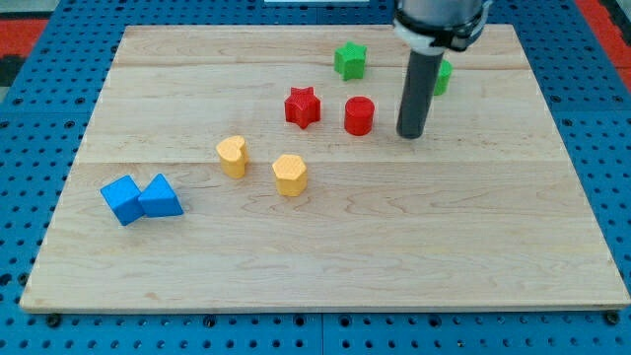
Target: Move the hexagon parallel to the right of the triangle
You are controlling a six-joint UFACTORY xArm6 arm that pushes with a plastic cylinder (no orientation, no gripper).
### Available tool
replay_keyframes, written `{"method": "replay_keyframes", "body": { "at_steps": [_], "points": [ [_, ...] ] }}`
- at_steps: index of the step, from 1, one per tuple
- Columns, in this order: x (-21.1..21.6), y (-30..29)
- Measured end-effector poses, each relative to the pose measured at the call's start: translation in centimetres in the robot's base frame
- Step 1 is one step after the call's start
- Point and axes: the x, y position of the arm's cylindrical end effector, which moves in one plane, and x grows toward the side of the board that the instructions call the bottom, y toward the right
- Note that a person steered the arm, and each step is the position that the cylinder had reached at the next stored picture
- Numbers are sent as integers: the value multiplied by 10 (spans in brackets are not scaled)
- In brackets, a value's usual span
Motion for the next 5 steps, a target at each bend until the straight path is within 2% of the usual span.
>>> {"method": "replay_keyframes", "body": {
  "at_steps": [1,2,3,4,5],
  "points": [
    [-35,-42],
    [-9,-76],
    [10,-62],
    [53,-22],
    [130,-75]
  ]
}}
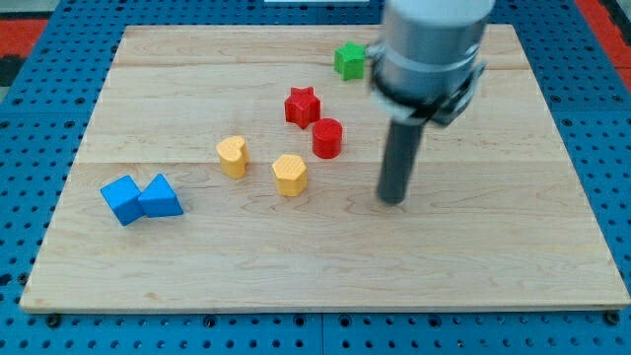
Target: Move the hexagon parallel to the right of the triangle
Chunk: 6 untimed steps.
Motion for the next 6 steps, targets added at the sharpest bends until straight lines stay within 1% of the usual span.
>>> {"method": "replay_keyframes", "body": {
  "at_steps": [1,2,3,4,5,6],
  "points": [
    [5,-111],
    [-37,-129],
    [-64,-95],
    [-54,-46],
    [-51,-60],
    [-92,-96]
  ]
}}
